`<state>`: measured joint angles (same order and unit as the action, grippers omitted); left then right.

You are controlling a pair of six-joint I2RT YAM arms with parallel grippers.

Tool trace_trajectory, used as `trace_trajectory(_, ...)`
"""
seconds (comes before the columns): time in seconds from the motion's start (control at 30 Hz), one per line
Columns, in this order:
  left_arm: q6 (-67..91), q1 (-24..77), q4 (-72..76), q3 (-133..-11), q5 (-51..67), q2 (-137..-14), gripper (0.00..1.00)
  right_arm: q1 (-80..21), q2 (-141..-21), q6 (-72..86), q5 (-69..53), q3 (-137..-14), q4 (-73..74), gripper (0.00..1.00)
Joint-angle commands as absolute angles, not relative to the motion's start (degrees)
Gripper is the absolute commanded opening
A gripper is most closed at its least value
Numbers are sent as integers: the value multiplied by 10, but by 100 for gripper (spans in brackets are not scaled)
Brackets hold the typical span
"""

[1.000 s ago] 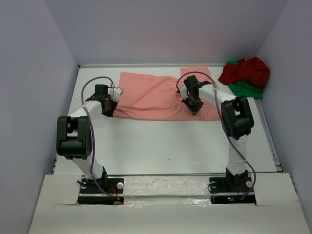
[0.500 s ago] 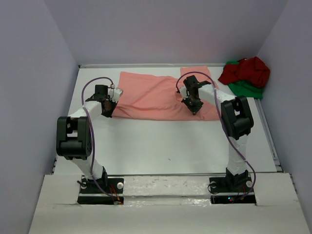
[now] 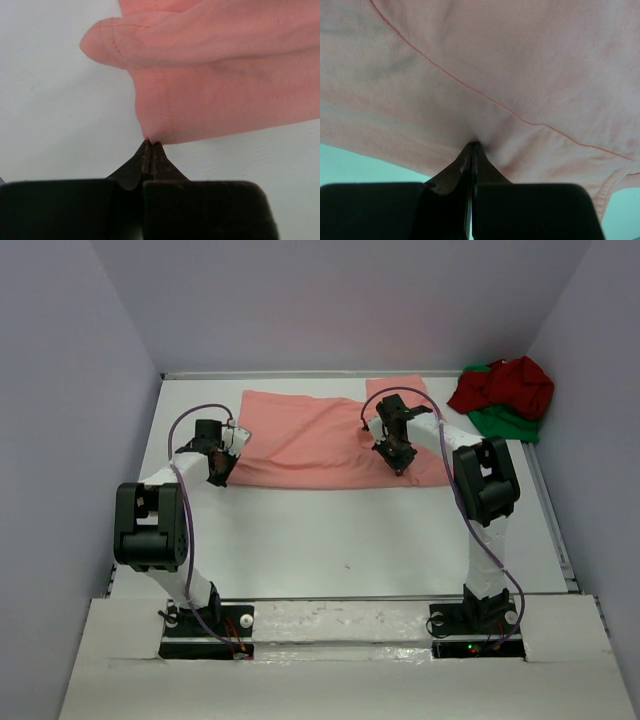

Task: Fold and stack the t-shirts
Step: Fold the flattened tshirt in 1/3 of the way

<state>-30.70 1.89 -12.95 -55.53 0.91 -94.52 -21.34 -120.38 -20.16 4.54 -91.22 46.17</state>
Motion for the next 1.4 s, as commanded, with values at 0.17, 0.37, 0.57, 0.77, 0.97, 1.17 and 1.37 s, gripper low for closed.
trace_trajectory(0.17,-329,17,-120,-538,-44,-911,0,-204,-1225,-211,66,-925,468,0)
trace_trajectory(0.37,-325,18,-114,-534,-65,-931,0,-204,-1223,-213,68,-921,468,0)
trace_trajectory(0.57,-323,19,-118,-533,-73,-945,0,-204,-1223,-214,68,-923,469,0)
trace_trajectory(0.77,-315,21,-124,-545,-79,-965,0,-204,-1221,-215,69,-921,470,0)
trace_trajectory(0.97,-310,23,-120,-543,-93,-965,15,-204,-1220,-215,69,-919,470,0)
trace_trajectory(1.17,-304,23,-109,-541,-138,-953,34,-204,-1223,-217,69,-922,470,0)
trace_trajectory(1.37,-294,23,-103,-551,-221,-947,32,-199,-1223,-217,67,-923,470,0)
